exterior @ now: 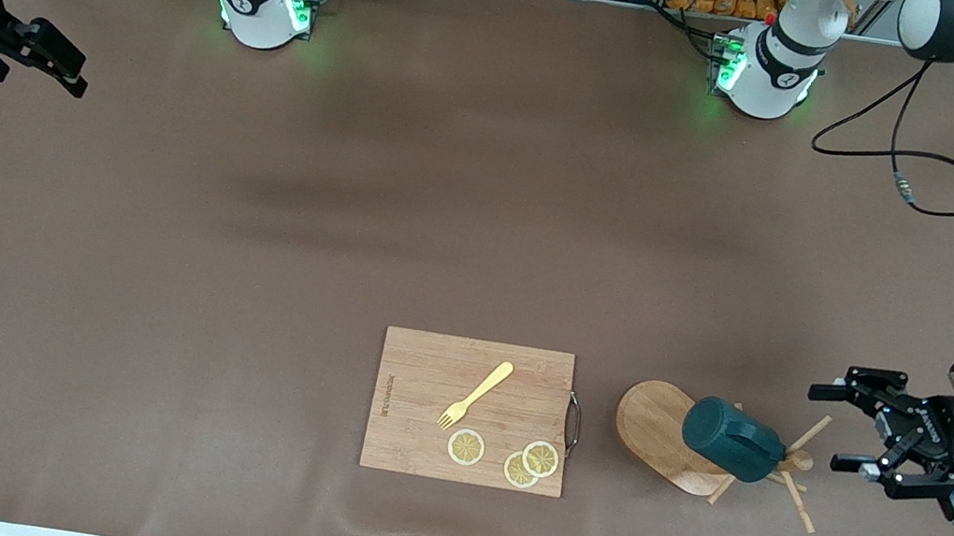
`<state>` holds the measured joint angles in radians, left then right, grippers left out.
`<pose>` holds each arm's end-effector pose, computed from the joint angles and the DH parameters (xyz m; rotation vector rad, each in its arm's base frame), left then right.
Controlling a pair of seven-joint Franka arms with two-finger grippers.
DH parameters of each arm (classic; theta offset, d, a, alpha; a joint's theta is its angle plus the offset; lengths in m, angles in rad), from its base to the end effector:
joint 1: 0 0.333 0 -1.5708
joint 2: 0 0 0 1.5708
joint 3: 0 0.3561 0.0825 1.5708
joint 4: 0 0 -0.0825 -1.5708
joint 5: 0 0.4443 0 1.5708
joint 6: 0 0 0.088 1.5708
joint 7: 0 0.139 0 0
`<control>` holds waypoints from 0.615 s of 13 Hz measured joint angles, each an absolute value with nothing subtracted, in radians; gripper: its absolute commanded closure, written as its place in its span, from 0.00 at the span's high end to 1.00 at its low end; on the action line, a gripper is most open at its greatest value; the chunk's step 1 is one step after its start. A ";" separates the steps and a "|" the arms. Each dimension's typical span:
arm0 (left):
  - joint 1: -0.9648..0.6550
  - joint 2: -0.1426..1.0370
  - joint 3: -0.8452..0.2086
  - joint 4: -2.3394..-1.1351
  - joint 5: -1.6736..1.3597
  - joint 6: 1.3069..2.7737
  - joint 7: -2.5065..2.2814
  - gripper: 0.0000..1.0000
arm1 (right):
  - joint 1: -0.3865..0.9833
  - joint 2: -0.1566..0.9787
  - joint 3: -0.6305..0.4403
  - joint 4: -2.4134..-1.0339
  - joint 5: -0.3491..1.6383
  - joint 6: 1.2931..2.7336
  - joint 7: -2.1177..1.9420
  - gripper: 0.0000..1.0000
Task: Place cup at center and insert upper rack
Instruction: 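Open the left gripper and pull it back from the mug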
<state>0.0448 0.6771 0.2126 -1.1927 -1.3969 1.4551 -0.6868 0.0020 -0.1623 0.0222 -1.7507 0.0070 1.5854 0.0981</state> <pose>0.8119 0.0078 0.4496 1.6281 0.9573 -0.6760 0.5569 0.0154 0.6331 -3.1362 0.1166 0.0051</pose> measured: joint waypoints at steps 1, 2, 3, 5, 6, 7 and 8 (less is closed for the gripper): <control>0.039 0.650 0.210 -1.192 -1.338 1.455 -0.687 1.00 | 0.002 -0.162 0.022 -1.751 0.007 1.585 0.098 1.00; 0.029 0.623 0.208 -1.192 -1.266 1.454 -0.687 1.00 | 0.002 -0.162 0.022 -1.751 0.008 1.586 0.098 1.00; 0.015 0.595 0.204 -1.191 -1.180 1.452 -0.687 1.00 | 0.002 -0.162 0.022 -1.751 0.008 1.586 0.098 1.00; -0.029 0.538 0.202 -1.191 -1.002 1.452 -0.687 1.00 | 0.002 -0.162 0.022 -1.751 0.010 1.586 0.098 1.00; -0.054 0.510 0.201 -1.191 -0.921 1.452 -0.687 1.00 | 0.002 -0.162 0.022 -1.751 0.010 1.586 0.098 1.00; -0.080 0.481 0.200 -1.190 -0.828 1.452 -0.687 1.00 | 0.002 -0.162 0.022 -1.752 0.011 1.586 0.098 1.00; -0.106 0.447 0.193 -1.190 -0.716 1.451 -0.686 1.00 | 0.003 -0.162 0.022 -1.752 0.011 1.586 0.098 1.00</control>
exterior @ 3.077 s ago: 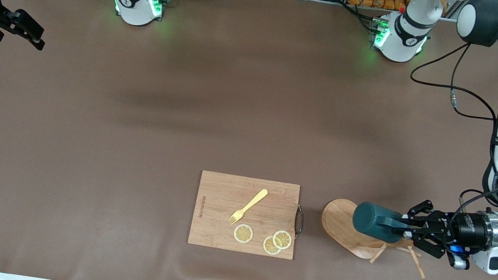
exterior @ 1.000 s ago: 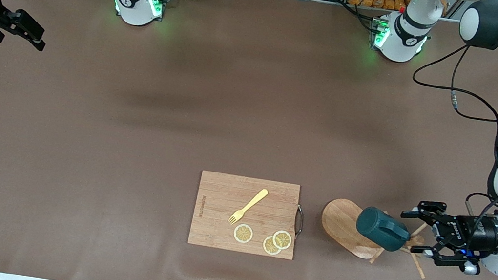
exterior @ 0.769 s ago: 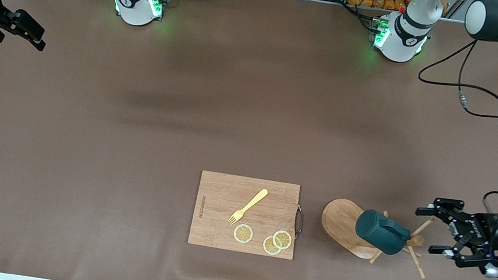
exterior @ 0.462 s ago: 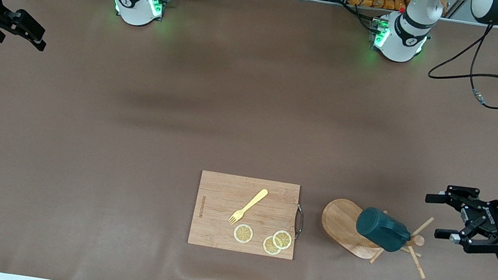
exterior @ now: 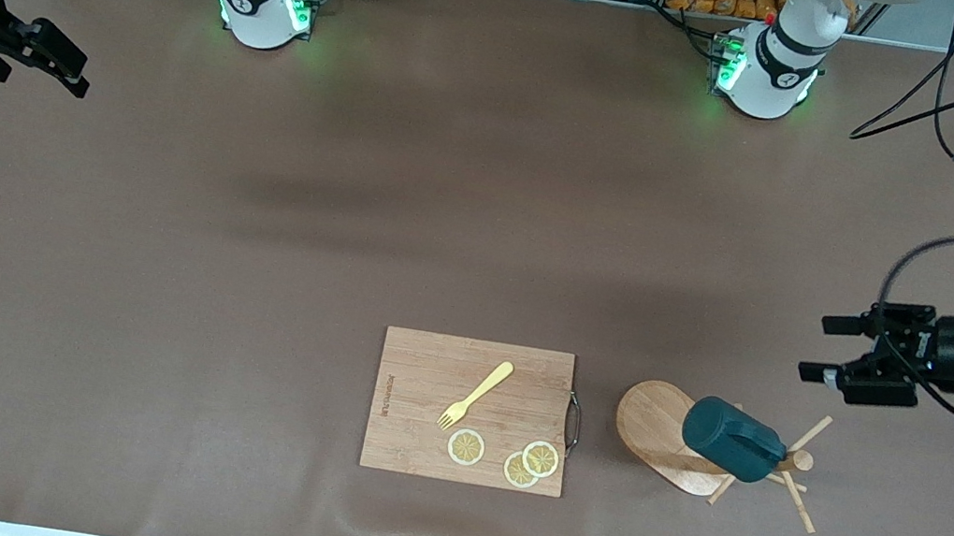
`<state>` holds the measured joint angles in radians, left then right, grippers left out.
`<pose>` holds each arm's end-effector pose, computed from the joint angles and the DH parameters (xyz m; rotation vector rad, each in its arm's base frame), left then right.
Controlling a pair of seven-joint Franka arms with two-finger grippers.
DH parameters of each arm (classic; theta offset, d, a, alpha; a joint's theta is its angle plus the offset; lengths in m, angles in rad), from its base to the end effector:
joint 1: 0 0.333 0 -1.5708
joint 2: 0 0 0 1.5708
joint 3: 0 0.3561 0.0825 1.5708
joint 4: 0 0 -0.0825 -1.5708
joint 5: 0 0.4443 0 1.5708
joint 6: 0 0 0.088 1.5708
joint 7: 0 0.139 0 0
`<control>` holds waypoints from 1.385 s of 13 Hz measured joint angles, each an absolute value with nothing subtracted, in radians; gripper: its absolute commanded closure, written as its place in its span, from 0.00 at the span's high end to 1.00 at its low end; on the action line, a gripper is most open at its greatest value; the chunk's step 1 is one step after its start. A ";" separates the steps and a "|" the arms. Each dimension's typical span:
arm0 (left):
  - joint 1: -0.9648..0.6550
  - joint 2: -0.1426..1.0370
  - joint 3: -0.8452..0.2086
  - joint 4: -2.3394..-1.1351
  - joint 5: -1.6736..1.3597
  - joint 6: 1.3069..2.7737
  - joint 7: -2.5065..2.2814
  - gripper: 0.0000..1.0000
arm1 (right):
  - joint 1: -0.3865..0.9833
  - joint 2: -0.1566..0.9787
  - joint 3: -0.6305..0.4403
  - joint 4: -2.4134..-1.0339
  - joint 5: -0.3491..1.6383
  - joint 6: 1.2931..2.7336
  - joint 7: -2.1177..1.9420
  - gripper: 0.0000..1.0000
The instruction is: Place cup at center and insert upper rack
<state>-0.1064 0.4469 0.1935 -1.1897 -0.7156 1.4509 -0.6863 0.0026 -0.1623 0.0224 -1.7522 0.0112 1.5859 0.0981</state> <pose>0.7448 -0.0652 0.5516 2.3780 0.9216 -0.4698 0.5569 0.0164 0.6324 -3.1321 0.1153 0.0070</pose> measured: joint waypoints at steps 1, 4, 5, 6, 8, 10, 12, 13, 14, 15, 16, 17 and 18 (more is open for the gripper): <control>-0.134 0.411 0.176 -1.190 -0.594 1.448 -0.686 1.00 | 0.003 -0.162 0.023 -1.753 0.012 1.586 0.098 1.00; -0.179 0.348 0.111 -1.194 -0.353 1.423 -0.686 1.00 | 0.004 -0.162 0.023 -1.753 0.013 1.586 0.098 1.00; -0.181 0.344 0.093 -1.196 -0.296 1.418 -0.686 1.00 | 0.004 -0.162 0.023 -1.753 0.013 1.586 0.098 1.00; -0.181 0.344 0.080 -1.199 -0.248 1.417 -0.684 1.00 | 0.004 -0.162 0.023 -1.753 0.013 1.586 0.098 1.00; -0.178 0.344 0.072 -1.207 -0.204 1.417 -0.634 1.00 | 0.004 -0.163 0.022 -1.753 0.013 1.586 0.098 1.00; -0.171 0.344 0.073 -1.208 -0.181 1.417 -0.569 1.00 | 0.004 -0.163 0.022 -1.753 0.013 1.585 0.098 1.00; -0.171 0.341 0.072 -1.208 -0.138 1.417 -0.498 1.00 | 0.004 -0.163 0.021 -1.753 0.013 1.584 0.098 1.00; -0.170 0.339 0.073 -1.208 -0.119 1.417 -0.449 1.00 | 0.004 -0.163 0.021 -1.753 0.013 1.583 0.098 1.00; -0.166 0.338 0.073 -1.208 -0.109 1.417 -0.409 1.00 | 0.004 -0.163 0.020 -1.753 0.013 1.583 0.098 1.00; -0.161 0.336 0.073 -1.207 -0.107 1.417 -0.381 1.00 | 0.004 -0.163 0.019 -1.753 0.013 1.582 0.098 1.00; -0.154 0.332 0.073 -1.208 -0.107 1.417 -0.362 1.00 | 0.004 -0.163 0.019 -1.753 0.013 1.580 0.098 1.00; -0.151 0.323 0.073 -1.210 -0.107 1.417 -0.350 1.00 | 0.004 -0.164 0.019 -1.753 0.013 1.577 0.098 1.00; -0.151 0.310 0.073 -1.219 -0.106 1.417 -0.345 1.00 | 0.004 -0.165 0.018 -1.753 0.013 1.570 0.098 1.00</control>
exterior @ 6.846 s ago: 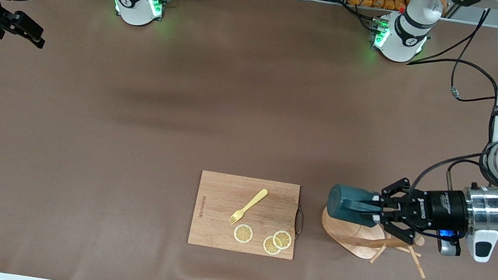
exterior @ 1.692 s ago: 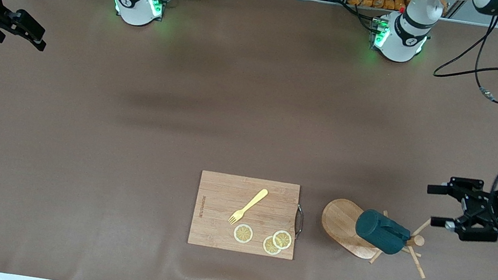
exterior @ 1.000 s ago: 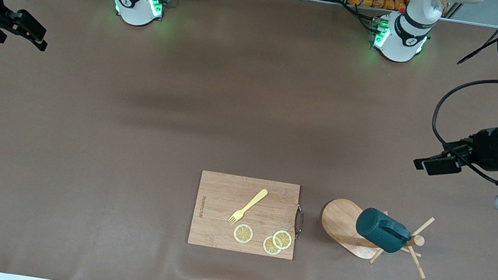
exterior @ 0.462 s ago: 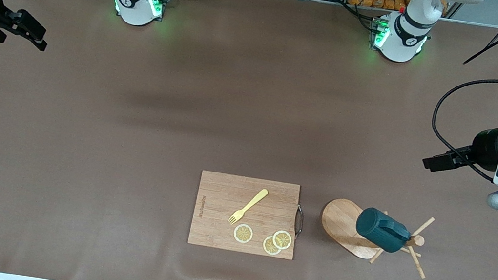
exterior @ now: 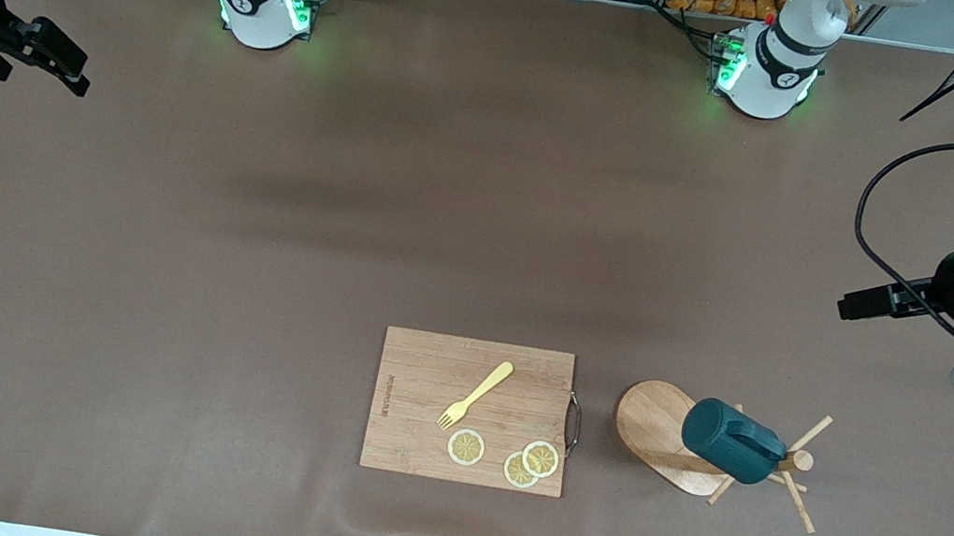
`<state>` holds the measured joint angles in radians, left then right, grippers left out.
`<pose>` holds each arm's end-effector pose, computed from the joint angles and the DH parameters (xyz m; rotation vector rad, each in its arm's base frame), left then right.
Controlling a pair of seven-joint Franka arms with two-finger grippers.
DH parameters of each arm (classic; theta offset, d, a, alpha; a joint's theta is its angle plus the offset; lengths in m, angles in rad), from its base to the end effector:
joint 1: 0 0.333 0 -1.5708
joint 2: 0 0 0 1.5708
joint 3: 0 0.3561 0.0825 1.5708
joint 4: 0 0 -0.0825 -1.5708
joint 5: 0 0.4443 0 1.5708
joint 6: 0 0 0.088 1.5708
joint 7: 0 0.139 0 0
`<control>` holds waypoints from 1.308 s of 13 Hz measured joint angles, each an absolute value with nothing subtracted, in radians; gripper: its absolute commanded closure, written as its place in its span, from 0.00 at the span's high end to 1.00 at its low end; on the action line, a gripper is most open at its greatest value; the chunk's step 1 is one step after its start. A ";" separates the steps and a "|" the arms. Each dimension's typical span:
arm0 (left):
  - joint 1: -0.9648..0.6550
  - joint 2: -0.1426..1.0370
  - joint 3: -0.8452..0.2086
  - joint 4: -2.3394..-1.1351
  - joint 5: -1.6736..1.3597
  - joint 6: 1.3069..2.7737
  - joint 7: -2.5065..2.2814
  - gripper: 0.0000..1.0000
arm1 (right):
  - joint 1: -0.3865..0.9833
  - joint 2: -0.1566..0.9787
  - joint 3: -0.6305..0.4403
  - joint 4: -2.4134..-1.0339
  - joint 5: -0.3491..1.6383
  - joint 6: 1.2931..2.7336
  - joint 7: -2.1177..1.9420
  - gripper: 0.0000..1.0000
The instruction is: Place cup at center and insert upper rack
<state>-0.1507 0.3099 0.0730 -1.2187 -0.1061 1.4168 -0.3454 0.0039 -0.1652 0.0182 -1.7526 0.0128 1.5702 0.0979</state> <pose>0.6952 -0.0786 0.6012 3.0525 0.3913 -0.1944 0.5538 0.0148 0.6324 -3.1304 0.1193 0.0279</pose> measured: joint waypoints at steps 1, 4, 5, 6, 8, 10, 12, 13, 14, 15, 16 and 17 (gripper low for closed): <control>-0.152 0.293 0.072 -1.235 -0.104 1.417 -0.343 1.00 | 0.004 -0.167 0.018 -1.753 0.013 1.565 0.098 1.00; -0.151 0.209 0.072 -1.357 -0.098 1.456 -0.343 1.00 | 0.004 -0.176 0.016 -1.753 0.013 1.555 0.098 1.00; -0.151 0.156 0.073 -1.440 -0.092 1.517 -0.343 1.00 | 0.004 -0.178 0.016 -1.753 0.013 1.554 0.098 1.00; -0.150 0.087 0.073 -1.537 -0.086 1.579 -0.342 1.00 | 0.004 -0.179 0.016 -1.753 0.013 1.553 0.098 1.00; -0.150 -0.036 0.068 -1.676 -0.080 1.627 -0.340 1.00 | 0.004 -0.180 0.016 -1.753 0.013 1.550 0.098 1.00; -0.140 -0.103 0.034 -1.733 -0.071 1.640 -0.339 1.00 | 0.004 -0.180 0.017 -1.753 0.013 1.548 0.098 1.00; -0.100 -0.125 -0.053 -1.744 -0.001 1.642 -0.339 1.00 | 0.004 -0.180 0.017 -1.753 0.013 1.547 0.097 1.00; -0.091 -0.129 -0.078 -1.744 0.021 1.642 -0.339 1.00 | 0.004 -0.180 0.017 -1.753 0.013 1.547 0.097 1.00; -0.089 -0.130 -0.084 -1.744 0.028 1.642 -0.339 1.00 | 0.004 -0.180 0.017 -1.753 0.013 1.547 0.097 1.00; -0.086 -0.130 -0.081 -1.743 0.030 1.643 -0.339 1.00 | 0.004 -0.180 0.018 -1.753 0.013 1.547 0.097 1.00; -0.084 -0.130 -0.073 -1.741 0.030 1.646 -0.339 1.00 | 0.004 -0.180 0.018 -1.753 0.013 1.547 0.097 1.00; -0.084 -0.130 -0.061 -1.736 0.030 1.647 -0.339 1.00 | 0.004 -0.180 0.018 -1.753 0.013 1.547 0.097 1.00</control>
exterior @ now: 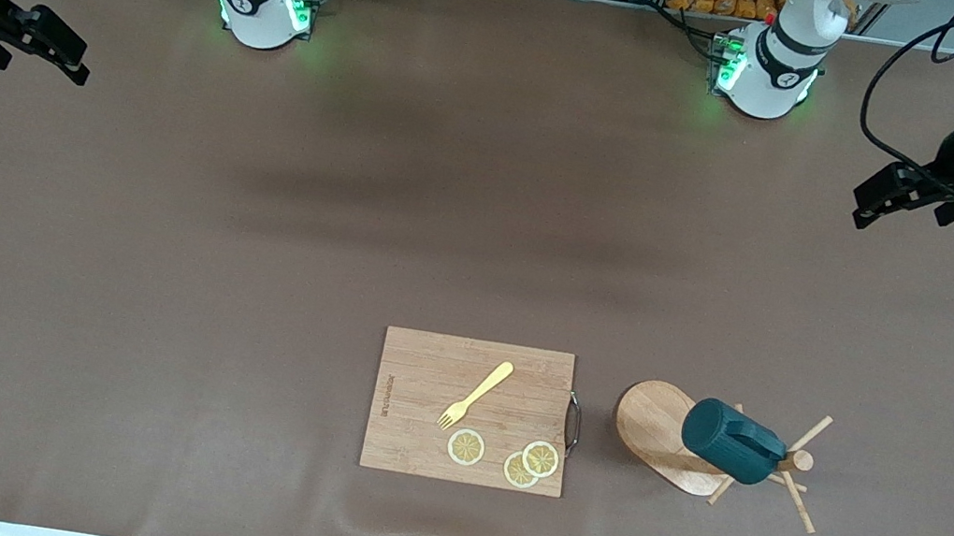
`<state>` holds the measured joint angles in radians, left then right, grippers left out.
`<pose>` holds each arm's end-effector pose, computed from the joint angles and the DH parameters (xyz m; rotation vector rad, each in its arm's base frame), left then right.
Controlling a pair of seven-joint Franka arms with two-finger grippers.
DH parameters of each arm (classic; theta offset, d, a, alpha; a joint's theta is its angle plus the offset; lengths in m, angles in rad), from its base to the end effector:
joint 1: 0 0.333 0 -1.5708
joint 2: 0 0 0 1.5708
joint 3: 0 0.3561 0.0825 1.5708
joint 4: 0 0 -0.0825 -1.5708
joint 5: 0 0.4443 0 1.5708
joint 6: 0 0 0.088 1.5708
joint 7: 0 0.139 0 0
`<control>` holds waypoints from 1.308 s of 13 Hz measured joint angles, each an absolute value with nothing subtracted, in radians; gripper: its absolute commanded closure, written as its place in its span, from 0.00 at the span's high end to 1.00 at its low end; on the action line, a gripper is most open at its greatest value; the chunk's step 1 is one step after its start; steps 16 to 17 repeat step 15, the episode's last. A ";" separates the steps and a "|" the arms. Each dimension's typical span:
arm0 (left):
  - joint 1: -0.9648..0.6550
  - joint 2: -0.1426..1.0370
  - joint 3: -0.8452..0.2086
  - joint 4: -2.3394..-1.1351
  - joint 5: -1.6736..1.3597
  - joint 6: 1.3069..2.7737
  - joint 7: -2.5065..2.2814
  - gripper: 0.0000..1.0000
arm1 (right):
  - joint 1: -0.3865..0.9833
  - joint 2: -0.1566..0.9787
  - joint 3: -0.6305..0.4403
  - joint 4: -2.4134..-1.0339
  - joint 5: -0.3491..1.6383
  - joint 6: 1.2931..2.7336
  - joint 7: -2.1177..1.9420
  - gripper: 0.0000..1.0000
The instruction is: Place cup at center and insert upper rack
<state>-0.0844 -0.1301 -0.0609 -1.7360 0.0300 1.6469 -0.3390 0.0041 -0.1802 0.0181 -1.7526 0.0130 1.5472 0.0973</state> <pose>0.5704 -0.0815 0.6283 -3.0993 -0.2990 -0.0757 0.5461 0.0148 0.6387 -3.1309 0.1179 0.0404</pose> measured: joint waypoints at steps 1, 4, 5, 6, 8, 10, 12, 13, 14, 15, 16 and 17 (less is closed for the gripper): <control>-0.085 -0.130 -0.051 -1.728 0.030 1.646 -0.338 1.00 | 0.004 -0.180 0.018 -1.753 0.013 1.547 0.097 1.00; -0.087 -0.123 -0.016 -1.674 0.006 1.581 -0.338 1.00 | 0.004 -0.180 0.019 -1.753 0.013 1.547 0.097 1.00; -0.087 -0.119 -0.005 -1.657 -0.004 1.558 -0.338 1.00 | 0.005 -0.180 0.020 -1.753 0.013 1.547 0.097 1.00; -0.087 -0.116 -0.002 -1.646 -0.007 1.542 -0.337 1.00 | 0.005 -0.180 0.021 -1.753 0.013 1.547 0.097 1.00; -0.089 -0.112 -0.001 -1.634 -0.007 1.519 -0.337 1.00 | 0.005 -0.181 0.021 -1.753 0.013 1.546 0.097 1.00; -0.089 -0.112 0.004 -1.628 -0.007 1.498 -0.299 1.00 | 0.005 -0.181 0.021 -1.753 0.013 1.546 0.097 1.00; -0.089 -0.111 0.016 -1.625 -0.007 1.493 -0.249 1.00 | 0.005 -0.181 0.021 -1.753 0.013 1.546 0.097 1.00; -0.089 -0.111 0.018 -1.624 -0.007 1.493 -0.238 1.00 | 0.005 -0.181 0.021 -1.753 0.013 1.546 0.097 1.00; -0.089 -0.111 0.018 -1.620 -0.007 1.493 -0.236 1.00 | 0.005 -0.182 0.020 -1.753 0.013 1.546 0.097 1.00; -0.090 -0.111 0.018 -1.614 -0.007 1.492 -0.236 1.00 | 0.005 -0.183 0.020 -1.753 0.013 1.547 0.097 1.00; -0.090 -0.111 0.018 -1.614 -0.007 1.492 -0.236 1.00 | 0.005 -0.183 0.020 -1.753 0.013 1.547 0.097 1.00; -0.090 -0.111 0.018 -1.614 -0.007 1.492 -0.236 1.00 | 0.005 -0.183 0.020 -1.753 0.013 1.547 0.097 1.00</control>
